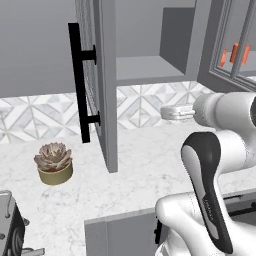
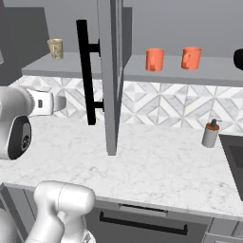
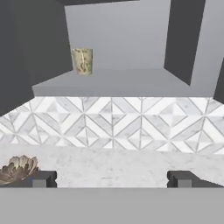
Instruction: Gather all objects into one cabinet and sort the glasses and bowls to opposite sides.
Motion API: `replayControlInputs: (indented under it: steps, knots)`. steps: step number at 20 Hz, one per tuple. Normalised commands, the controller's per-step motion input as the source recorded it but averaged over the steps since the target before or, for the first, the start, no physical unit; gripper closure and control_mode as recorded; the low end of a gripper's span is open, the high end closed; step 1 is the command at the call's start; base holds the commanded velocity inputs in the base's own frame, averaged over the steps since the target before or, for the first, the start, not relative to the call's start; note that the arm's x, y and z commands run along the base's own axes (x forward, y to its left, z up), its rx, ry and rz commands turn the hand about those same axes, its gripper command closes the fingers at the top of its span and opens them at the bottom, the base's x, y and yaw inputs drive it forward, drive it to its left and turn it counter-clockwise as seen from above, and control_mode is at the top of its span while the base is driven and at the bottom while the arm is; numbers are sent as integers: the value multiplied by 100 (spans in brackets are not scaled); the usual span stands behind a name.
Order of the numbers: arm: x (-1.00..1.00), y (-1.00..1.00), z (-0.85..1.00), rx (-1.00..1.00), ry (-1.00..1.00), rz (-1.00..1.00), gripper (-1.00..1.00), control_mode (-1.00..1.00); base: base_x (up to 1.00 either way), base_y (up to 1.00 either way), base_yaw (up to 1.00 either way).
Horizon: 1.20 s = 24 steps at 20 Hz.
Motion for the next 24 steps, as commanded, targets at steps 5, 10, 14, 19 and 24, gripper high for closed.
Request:
replayControlInputs:
  steps: [5, 10, 14, 19, 24]
  knots:
    - [13, 4, 27, 0, -10, 3, -100, -100, 0, 0, 0]
    - [21, 11, 37, 0, -1, 0, -100, -100, 0, 0, 0]
    - [24, 2, 25, 0, 0, 1, -100, -100, 0, 0, 0]
    - [28, 3, 20, 0, 0, 2, -100, -100, 0, 0, 0]
    - [44, 13, 21, 0, 0, 0, -100, -100, 0, 0, 0]
